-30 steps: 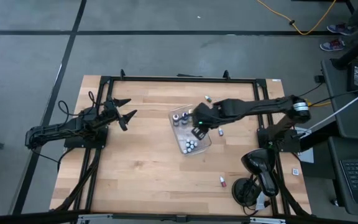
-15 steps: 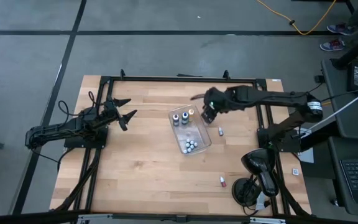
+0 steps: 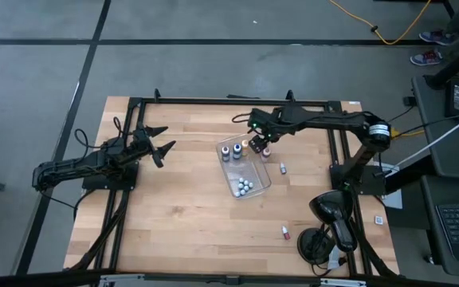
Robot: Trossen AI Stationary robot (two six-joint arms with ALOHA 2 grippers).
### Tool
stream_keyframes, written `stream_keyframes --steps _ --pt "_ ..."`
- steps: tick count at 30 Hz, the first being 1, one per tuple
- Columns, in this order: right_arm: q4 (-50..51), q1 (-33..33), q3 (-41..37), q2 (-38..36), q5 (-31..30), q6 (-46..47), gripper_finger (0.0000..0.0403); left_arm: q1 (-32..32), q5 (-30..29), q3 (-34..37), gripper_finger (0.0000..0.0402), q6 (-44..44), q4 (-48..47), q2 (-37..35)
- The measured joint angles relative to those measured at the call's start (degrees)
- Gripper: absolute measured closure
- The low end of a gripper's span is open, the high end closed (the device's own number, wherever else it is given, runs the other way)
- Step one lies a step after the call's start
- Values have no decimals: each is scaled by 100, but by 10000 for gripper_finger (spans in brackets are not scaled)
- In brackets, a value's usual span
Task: Pick & Place food coloring
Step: Put the large orange food coloring bottle into the top of the bin
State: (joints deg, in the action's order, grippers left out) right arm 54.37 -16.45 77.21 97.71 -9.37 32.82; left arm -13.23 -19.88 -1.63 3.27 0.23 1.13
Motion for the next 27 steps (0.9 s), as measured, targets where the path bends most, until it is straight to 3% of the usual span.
stream_keyframes --steps 18,27 --pt "-95 -177 0 461 153 97 135 0 0 0 82 0 2 -2" --pt "-54 -182 0 463 145 248 216 0 0 0 82 0 0 0"
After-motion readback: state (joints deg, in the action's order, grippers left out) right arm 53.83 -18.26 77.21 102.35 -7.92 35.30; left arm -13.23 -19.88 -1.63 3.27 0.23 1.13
